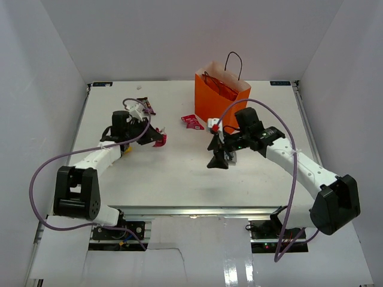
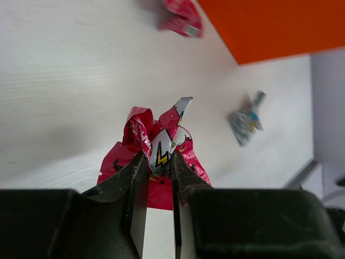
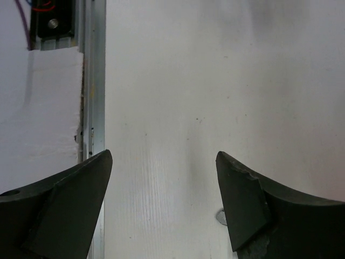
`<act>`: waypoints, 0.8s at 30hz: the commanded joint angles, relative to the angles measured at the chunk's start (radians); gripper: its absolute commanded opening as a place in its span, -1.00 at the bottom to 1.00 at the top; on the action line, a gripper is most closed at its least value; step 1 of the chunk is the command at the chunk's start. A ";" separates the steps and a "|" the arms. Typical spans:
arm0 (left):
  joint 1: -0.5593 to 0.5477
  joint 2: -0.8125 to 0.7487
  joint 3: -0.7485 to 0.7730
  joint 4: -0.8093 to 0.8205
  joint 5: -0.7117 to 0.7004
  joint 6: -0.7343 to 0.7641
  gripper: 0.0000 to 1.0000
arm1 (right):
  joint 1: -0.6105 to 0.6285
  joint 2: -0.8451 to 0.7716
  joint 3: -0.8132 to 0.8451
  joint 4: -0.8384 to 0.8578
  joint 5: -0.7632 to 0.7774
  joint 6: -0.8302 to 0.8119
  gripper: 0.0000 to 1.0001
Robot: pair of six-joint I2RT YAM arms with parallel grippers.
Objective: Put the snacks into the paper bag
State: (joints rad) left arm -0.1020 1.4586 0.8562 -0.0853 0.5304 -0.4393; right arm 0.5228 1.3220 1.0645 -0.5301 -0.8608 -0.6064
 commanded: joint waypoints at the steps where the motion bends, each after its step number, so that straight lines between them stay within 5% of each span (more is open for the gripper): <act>1: -0.117 -0.075 -0.077 0.153 0.183 -0.122 -0.83 | 0.132 0.009 0.054 0.260 0.292 0.285 0.69; 8: -0.245 -0.162 -0.180 0.291 0.203 -0.188 -0.82 | 0.175 0.130 0.166 0.331 0.511 0.824 0.84; 13: -0.274 -0.191 -0.203 0.309 0.224 -0.188 -0.81 | 0.172 0.172 0.154 0.340 0.473 1.090 0.85; 24: -0.304 -0.234 -0.232 0.329 0.270 -0.191 -0.79 | 0.125 0.215 0.144 0.395 0.402 1.139 0.77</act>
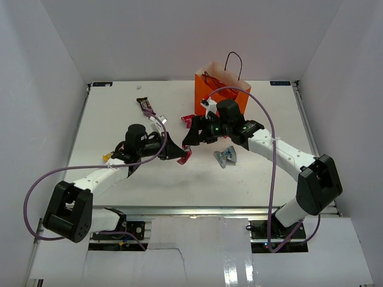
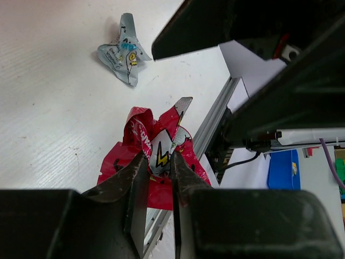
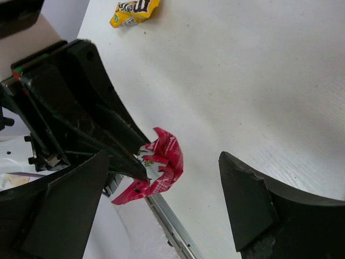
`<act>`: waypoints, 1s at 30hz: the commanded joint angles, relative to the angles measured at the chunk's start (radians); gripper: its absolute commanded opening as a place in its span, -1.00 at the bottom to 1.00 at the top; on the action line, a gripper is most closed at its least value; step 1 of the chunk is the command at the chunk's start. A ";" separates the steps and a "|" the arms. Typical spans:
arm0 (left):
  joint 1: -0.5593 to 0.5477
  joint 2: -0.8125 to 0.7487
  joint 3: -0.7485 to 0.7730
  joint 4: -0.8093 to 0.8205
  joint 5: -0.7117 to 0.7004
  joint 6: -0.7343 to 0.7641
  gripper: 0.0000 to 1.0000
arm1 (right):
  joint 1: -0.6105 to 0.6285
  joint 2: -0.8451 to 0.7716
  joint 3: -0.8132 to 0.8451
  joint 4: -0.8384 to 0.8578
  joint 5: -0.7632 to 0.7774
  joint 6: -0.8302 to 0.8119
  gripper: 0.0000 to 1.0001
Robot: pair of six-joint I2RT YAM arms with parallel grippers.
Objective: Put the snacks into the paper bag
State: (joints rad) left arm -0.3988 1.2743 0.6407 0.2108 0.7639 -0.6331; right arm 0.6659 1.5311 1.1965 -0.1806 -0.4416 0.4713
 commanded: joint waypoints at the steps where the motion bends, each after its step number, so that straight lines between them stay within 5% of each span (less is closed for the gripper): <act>1: -0.008 -0.056 -0.018 0.035 0.037 0.001 -0.79 | -0.019 0.008 0.008 0.046 -0.017 0.073 0.76; 21: -0.018 -0.044 0.017 0.087 0.037 -0.033 -0.77 | -0.012 0.034 -0.104 0.162 -0.132 0.308 0.33; 27: -0.020 -0.033 0.039 0.113 0.038 -0.051 -0.72 | -0.011 0.038 -0.126 0.216 -0.170 0.342 -0.09; 30: -0.020 -0.029 0.043 0.119 0.043 -0.059 -0.51 | -0.011 0.044 -0.121 0.234 -0.192 0.348 -0.34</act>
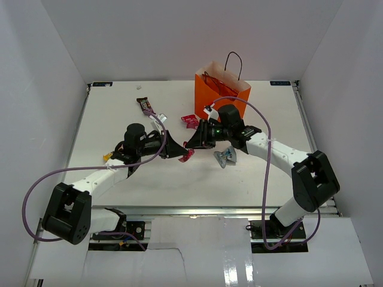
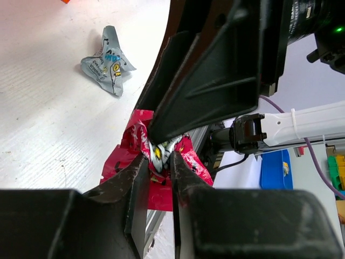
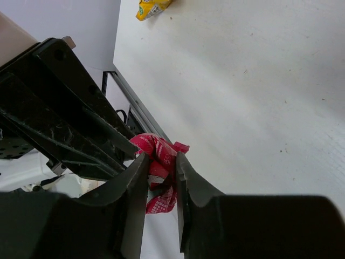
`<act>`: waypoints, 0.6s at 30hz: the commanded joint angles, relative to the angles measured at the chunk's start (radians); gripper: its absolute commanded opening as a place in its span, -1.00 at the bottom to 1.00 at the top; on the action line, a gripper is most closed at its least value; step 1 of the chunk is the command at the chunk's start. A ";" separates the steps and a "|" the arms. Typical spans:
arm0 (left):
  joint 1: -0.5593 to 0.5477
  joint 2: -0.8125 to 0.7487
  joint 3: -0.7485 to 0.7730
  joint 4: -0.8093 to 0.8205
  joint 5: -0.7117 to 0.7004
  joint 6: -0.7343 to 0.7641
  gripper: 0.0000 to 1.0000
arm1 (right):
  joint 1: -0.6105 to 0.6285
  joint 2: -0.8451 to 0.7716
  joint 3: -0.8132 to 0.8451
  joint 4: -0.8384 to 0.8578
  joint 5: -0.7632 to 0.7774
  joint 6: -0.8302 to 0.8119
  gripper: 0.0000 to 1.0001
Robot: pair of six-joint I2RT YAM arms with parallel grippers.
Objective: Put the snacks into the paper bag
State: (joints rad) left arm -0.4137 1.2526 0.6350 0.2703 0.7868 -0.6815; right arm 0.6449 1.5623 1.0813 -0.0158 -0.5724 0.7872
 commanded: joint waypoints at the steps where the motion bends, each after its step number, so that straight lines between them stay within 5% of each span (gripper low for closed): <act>1: -0.005 -0.009 0.049 0.061 0.019 -0.013 -0.43 | 0.010 0.013 -0.006 0.077 -0.063 0.033 -0.51; 5: -0.005 -0.018 0.045 0.064 0.014 -0.018 -0.04 | 0.006 0.005 -0.008 0.082 -0.072 0.017 -0.84; 9: -0.005 -0.035 0.038 0.067 0.019 -0.016 0.28 | -0.014 -0.019 0.008 0.073 -0.081 -0.052 -0.85; 12: -0.005 -0.048 0.043 0.069 0.052 -0.001 0.34 | -0.040 -0.041 0.040 0.065 -0.118 -0.147 -0.85; 18: 0.009 -0.139 0.048 0.058 0.016 0.022 0.47 | -0.076 -0.106 0.201 -0.130 -0.199 -0.624 -0.85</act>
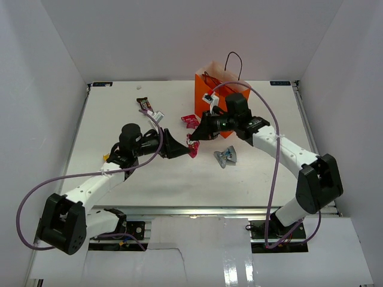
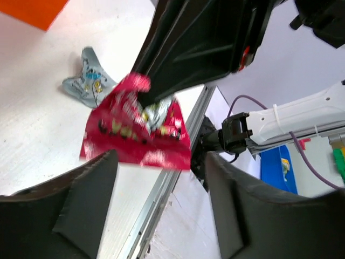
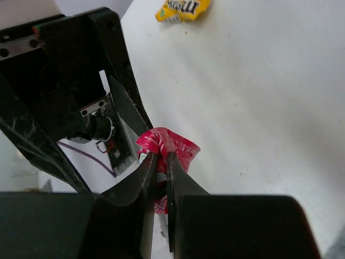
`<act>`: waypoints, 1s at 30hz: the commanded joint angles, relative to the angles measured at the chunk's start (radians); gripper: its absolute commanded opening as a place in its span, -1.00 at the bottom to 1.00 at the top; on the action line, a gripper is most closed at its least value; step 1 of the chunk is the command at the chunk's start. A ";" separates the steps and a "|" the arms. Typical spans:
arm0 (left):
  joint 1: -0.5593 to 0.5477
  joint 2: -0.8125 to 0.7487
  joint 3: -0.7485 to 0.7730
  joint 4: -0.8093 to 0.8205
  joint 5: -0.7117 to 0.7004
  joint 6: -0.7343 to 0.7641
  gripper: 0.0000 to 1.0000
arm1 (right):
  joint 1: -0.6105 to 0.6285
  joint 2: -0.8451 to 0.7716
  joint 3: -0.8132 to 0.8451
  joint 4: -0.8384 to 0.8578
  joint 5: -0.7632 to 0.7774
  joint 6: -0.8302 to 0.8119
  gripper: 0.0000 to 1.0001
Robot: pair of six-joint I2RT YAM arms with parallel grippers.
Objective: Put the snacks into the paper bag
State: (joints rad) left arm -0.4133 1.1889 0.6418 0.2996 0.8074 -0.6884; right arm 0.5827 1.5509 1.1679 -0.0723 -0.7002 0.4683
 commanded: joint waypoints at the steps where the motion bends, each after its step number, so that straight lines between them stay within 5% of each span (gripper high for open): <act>1: 0.011 -0.110 0.044 -0.006 -0.028 0.032 0.57 | -0.017 -0.107 0.136 -0.104 -0.061 -0.368 -0.85; 5: 0.025 -0.181 0.061 -0.111 -0.178 0.066 0.69 | -0.050 -0.199 0.242 -0.195 -0.050 -0.672 -0.85; 15: 0.028 -0.264 0.036 -0.358 -0.479 0.107 0.82 | -0.237 -0.128 0.550 -0.169 0.122 -0.772 -0.84; 30: 0.028 -0.379 -0.062 -0.387 -0.534 0.050 0.83 | -0.299 0.279 0.825 -0.133 0.214 -1.119 -0.85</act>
State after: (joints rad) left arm -0.3882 0.8505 0.5983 -0.0723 0.2996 -0.6273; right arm 0.3069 1.8290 1.9011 -0.2363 -0.5037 -0.5362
